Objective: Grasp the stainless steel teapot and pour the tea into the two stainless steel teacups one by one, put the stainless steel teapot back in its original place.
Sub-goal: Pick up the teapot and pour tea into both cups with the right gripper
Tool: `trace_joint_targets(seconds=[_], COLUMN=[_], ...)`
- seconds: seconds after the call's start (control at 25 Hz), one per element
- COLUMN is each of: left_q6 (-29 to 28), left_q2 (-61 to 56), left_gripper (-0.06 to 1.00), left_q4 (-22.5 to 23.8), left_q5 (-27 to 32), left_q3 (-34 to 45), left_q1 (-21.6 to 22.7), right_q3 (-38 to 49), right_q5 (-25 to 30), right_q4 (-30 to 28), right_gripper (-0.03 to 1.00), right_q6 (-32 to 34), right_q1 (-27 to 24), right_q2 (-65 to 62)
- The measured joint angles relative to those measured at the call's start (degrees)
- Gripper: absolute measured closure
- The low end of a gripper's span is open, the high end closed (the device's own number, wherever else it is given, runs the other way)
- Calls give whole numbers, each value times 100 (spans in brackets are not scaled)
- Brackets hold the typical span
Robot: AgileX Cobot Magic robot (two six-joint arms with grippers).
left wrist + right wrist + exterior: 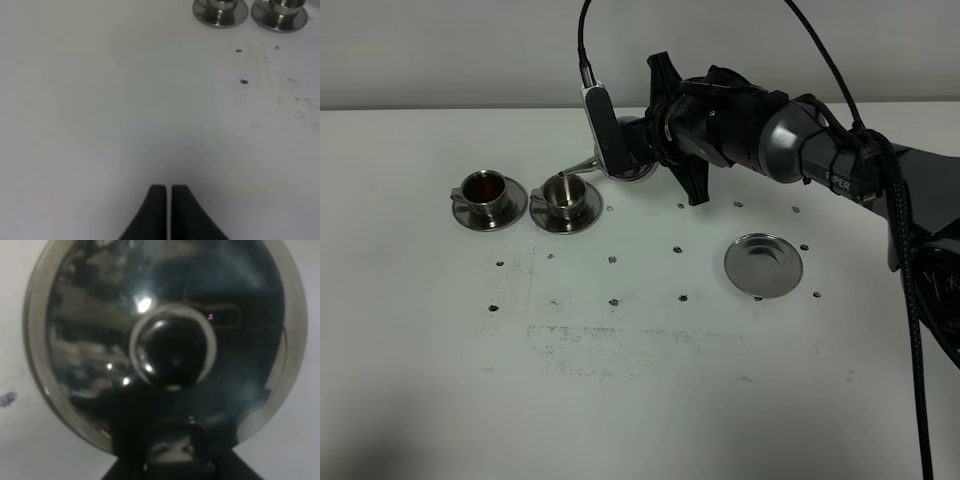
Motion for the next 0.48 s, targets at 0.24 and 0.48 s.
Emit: trace_joint_targets(seconds=[0.24,0.48], left_q6=[0,0], left_q2=[0,0], left_gripper=[89,89], left_q4=[0,0], left_q5=[0,0], left_q3=[0,0], left_q1=[0,0], right_q3=[0,0], right_q5=[-226,-353], right_q4=[-219,-588], right_gripper=[79,79], right_q6=[-2,13], right_q1=[0,0], right_q2=[79,223])
